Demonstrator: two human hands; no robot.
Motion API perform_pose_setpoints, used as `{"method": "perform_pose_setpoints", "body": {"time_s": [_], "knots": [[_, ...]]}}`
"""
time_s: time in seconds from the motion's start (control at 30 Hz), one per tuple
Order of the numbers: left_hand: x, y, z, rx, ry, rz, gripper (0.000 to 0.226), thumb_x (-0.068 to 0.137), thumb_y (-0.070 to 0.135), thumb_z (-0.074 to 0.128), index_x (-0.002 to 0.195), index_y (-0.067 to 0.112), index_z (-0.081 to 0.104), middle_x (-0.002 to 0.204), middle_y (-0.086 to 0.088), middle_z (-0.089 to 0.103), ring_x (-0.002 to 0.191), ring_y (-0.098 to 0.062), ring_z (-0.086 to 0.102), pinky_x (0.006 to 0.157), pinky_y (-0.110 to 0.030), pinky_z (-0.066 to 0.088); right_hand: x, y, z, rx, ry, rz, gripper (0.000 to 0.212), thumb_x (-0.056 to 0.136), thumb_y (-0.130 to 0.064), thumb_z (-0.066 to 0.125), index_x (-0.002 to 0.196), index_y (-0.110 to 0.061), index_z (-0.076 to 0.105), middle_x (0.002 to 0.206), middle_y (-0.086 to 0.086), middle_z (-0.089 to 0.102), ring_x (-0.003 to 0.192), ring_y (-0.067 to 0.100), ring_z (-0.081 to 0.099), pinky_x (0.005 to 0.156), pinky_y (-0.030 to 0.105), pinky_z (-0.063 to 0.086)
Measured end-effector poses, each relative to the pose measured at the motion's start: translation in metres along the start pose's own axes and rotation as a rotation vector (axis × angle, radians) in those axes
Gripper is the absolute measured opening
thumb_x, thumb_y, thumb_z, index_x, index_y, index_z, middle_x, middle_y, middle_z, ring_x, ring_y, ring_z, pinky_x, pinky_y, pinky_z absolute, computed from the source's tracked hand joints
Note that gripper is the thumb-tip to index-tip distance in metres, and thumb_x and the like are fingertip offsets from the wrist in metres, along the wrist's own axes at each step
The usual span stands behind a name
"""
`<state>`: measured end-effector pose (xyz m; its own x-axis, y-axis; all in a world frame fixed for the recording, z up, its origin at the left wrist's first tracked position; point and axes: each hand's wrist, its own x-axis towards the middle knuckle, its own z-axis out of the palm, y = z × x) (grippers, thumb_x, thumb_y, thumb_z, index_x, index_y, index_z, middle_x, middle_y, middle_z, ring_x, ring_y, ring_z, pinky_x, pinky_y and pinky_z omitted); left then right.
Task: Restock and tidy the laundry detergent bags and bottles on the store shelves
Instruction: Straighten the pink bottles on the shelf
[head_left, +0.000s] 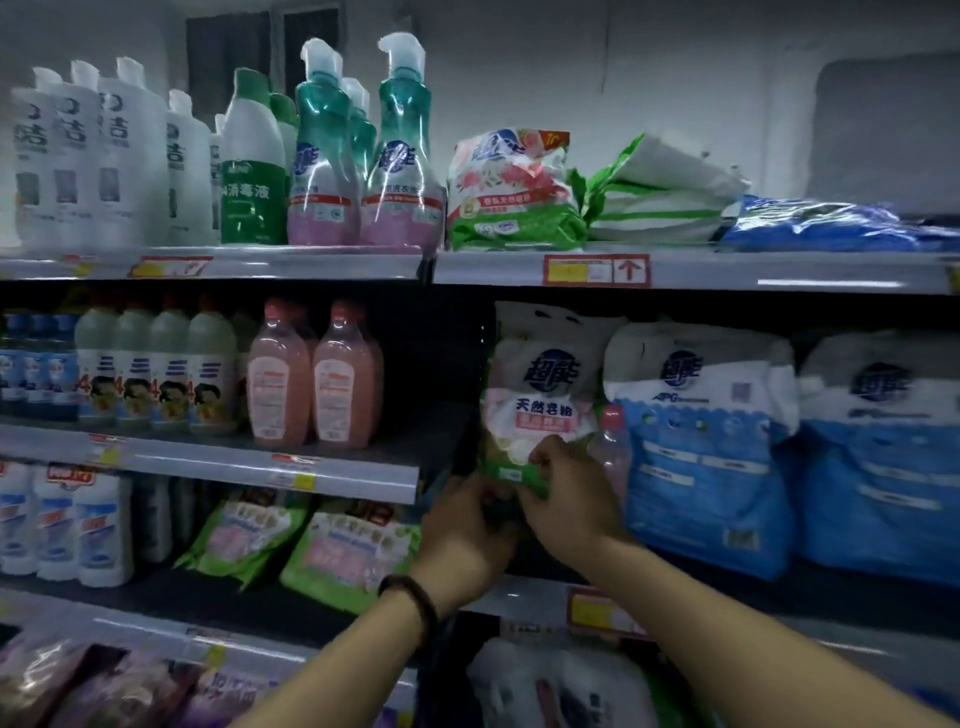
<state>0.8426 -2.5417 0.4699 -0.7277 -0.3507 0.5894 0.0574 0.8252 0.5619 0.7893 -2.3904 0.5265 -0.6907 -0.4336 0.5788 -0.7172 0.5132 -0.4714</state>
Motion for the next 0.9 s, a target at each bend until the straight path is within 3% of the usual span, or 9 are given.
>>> {"method": "perform_pose_setpoints", "body": {"time_s": [0.1, 0.2, 0.27, 0.37, 0.47, 0.63, 0.7, 0.77, 0.9], "knots": [[-0.004, 0.017, 0.029, -0.024, -0.053, -0.002, 0.038, 0.079, 0.047, 0.073, 0.112, 0.032, 0.065, 0.113, 0.007, 0.069, 0.104, -0.014, 0.069, 0.082, -0.024, 0.051, -0.016, 0.031, -0.014, 0.061, 0.159, 0.108, 0.037, 0.088, -0.025, 0.072, 0.115, -0.024, 0.048, 0.119, 0.004, 0.056, 0.106, 0.029, 0.061, 0.085, 0.045, 0.057], [-0.005, 0.034, 0.048, -0.123, -0.117, -0.030, 0.047, 0.079, 0.039, 0.080, 0.119, 0.022, 0.062, 0.112, 0.006, 0.070, 0.101, -0.011, 0.068, 0.078, -0.027, 0.052, -0.022, 0.050, -0.025, 0.130, 0.241, 0.285, 0.048, 0.089, -0.023, 0.074, 0.126, -0.017, 0.044, 0.126, 0.010, 0.049, 0.111, 0.035, 0.059, 0.087, 0.045, 0.055], [-0.001, 0.039, 0.061, -0.177, -0.110, 0.001, 0.048, 0.078, 0.041, 0.083, 0.117, 0.022, 0.064, 0.109, 0.009, 0.073, 0.099, -0.006, 0.070, 0.077, -0.030, 0.055, -0.022, 0.060, -0.027, 0.145, 0.228, 0.338, 0.057, 0.089, -0.028, 0.073, 0.136, -0.015, 0.044, 0.131, 0.013, 0.052, 0.113, 0.035, 0.060, 0.089, 0.045, 0.057], [0.003, 0.049, 0.078, -0.252, -0.082, -0.031, 0.064, 0.071, 0.047, 0.085, 0.126, 0.028, 0.057, 0.115, 0.014, 0.072, 0.105, -0.001, 0.069, 0.086, -0.027, 0.057, -0.021, 0.074, -0.023, 0.226, 0.086, 0.290, 0.025, 0.095, -0.020, 0.061, 0.120, -0.023, 0.057, 0.114, 0.004, 0.065, 0.098, 0.016, 0.067, 0.085, 0.038, 0.061], [0.009, 0.060, 0.093, -0.288, -0.082, -0.063, 0.048, 0.075, 0.043, 0.080, 0.113, 0.025, 0.058, 0.107, 0.007, 0.074, 0.097, -0.006, 0.070, 0.083, -0.032, 0.058, -0.025, 0.085, -0.014, 0.284, -0.012, 0.236, 0.034, 0.099, -0.007, 0.055, 0.128, -0.024, 0.058, 0.111, -0.002, 0.066, 0.105, 0.013, 0.066, 0.093, 0.037, 0.059], [0.017, 0.064, 0.105, -0.410, -0.055, -0.163, 0.036, 0.085, 0.027, 0.082, 0.116, 0.022, 0.063, 0.104, 0.009, 0.073, 0.094, -0.007, 0.070, 0.070, -0.008, 0.050, -0.025, 0.098, -0.014, 0.325, -0.012, 0.205, 0.027, 0.104, -0.015, 0.056, 0.125, -0.032, 0.058, 0.111, -0.004, 0.069, 0.103, 0.012, 0.068, 0.082, 0.024, 0.057], [0.017, 0.063, 0.100, -0.481, -0.081, -0.182, 0.041, 0.084, 0.030, 0.081, 0.121, 0.024, 0.065, 0.112, 0.003, 0.076, 0.100, -0.010, 0.072, 0.079, -0.017, 0.058, -0.022, 0.103, -0.020, 0.337, 0.010, 0.180, 0.020, 0.103, -0.026, 0.062, 0.119, -0.035, 0.055, 0.108, -0.005, 0.070, 0.099, 0.012, 0.070, 0.079, 0.028, 0.060], [0.015, 0.061, 0.088, -0.597, -0.127, -0.191, 0.044, 0.086, 0.031, 0.078, 0.127, 0.022, 0.064, 0.121, -0.002, 0.076, 0.108, -0.016, 0.074, 0.091, -0.037, 0.063, -0.016, 0.106, -0.027, 0.337, 0.028, 0.145, 0.033, 0.098, -0.031, 0.070, 0.127, -0.030, 0.054, 0.116, -0.006, 0.068, 0.107, 0.013, 0.067, 0.084, 0.028, 0.057], [0.007, 0.071, 0.052, -0.807, -0.188, -0.116, 0.032, 0.103, 0.010, 0.063, 0.134, 0.014, 0.062, 0.127, -0.005, 0.075, 0.117, -0.021, 0.073, 0.096, -0.037, 0.061, -0.008, 0.098, -0.038, 0.488, -0.204, 0.099, 0.041, 0.103, -0.029, 0.064, 0.141, -0.032, 0.048, 0.132, -0.013, 0.063, 0.126, 0.010, 0.061, 0.105, 0.040, 0.055]]}}
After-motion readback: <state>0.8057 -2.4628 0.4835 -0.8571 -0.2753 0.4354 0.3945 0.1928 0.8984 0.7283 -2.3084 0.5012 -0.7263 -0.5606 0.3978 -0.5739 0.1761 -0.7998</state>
